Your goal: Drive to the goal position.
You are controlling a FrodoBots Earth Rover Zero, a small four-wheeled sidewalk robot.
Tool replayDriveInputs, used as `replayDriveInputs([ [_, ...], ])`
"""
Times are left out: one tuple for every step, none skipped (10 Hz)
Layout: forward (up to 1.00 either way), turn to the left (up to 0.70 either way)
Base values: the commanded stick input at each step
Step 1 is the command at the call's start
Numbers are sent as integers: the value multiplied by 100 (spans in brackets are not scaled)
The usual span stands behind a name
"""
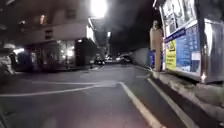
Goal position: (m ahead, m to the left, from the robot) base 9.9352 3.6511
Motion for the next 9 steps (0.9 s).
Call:
replayDriveInputs([
  [70, 0],
  [70, 0],
  [70, 0],
  [70, 0],
  [70, 0],
  [70, 0],
  [70, 0],
  [70, 0],
  [70, 0],
])
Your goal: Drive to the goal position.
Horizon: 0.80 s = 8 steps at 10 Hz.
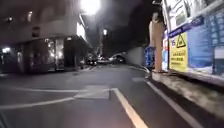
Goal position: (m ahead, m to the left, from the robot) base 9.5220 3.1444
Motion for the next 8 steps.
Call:
replayDriveInputs([
  [70, 0],
  [70, 0],
  [70, 0],
  [70, 0],
  [70, 0],
  [70, 0],
  [52, 0],
  [45, 0],
])
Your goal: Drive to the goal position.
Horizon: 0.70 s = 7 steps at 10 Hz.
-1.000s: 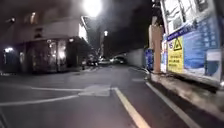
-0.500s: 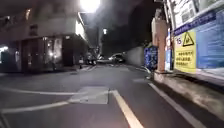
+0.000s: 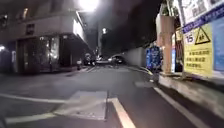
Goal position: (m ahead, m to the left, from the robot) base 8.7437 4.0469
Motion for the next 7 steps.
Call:
replayDriveInputs([
  [45, 0],
  [45, 0],
  [45, 0],
  [45, 0],
  [45, 0],
  [45, 0],
  [45, 0],
])
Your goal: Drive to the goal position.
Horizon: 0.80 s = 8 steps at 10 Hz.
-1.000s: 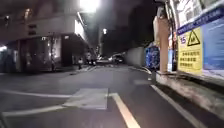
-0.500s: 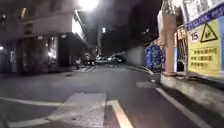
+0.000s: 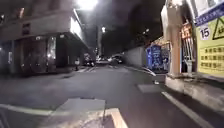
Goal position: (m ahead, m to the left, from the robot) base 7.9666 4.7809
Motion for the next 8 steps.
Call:
replayDriveInputs([
  [45, 0],
  [45, 0],
  [45, 0],
  [45, 0],
  [45, 0],
  [45, 0],
  [45, 0],
  [45, 0],
])
